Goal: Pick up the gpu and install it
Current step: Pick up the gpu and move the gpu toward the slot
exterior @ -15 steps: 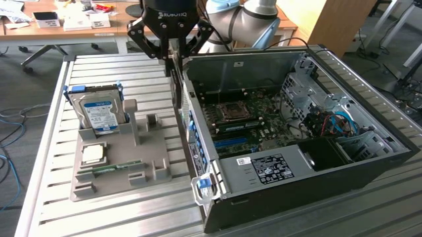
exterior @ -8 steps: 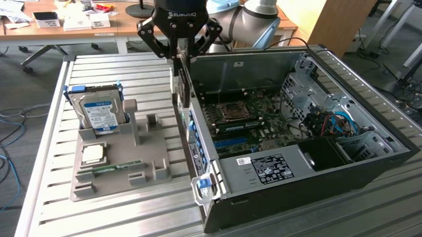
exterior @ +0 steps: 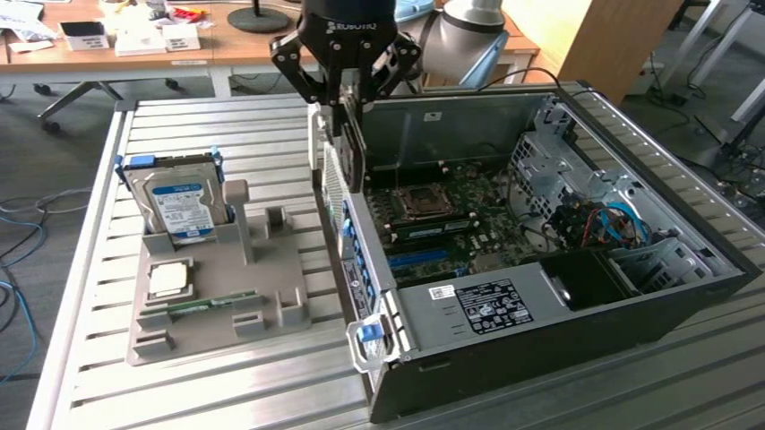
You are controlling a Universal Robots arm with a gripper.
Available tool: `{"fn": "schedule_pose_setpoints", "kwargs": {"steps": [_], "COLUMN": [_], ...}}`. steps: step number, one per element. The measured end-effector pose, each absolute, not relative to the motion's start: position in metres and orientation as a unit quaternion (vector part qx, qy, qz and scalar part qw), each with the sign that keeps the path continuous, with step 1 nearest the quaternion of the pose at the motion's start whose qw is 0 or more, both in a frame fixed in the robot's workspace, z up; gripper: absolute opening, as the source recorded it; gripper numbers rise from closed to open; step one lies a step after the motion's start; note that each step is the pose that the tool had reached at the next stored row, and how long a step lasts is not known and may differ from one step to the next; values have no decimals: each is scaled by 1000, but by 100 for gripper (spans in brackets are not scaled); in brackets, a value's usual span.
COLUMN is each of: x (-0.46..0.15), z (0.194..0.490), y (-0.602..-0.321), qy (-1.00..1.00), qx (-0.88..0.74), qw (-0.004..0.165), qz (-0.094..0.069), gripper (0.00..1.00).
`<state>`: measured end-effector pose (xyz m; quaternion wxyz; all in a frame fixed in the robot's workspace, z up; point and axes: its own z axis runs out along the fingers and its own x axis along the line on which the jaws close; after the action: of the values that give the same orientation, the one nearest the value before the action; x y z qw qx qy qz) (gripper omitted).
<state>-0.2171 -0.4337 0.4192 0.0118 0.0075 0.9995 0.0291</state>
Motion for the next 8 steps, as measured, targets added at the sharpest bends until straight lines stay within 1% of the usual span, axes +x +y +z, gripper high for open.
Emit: {"fn": "schedule_pose_setpoints", "kwargs": {"steps": [8], "x": [-201], "z": [419], "y": [-434], "qy": [999], "qx": [7], "qw": [12], "qz": [30], "gripper": [27]}}
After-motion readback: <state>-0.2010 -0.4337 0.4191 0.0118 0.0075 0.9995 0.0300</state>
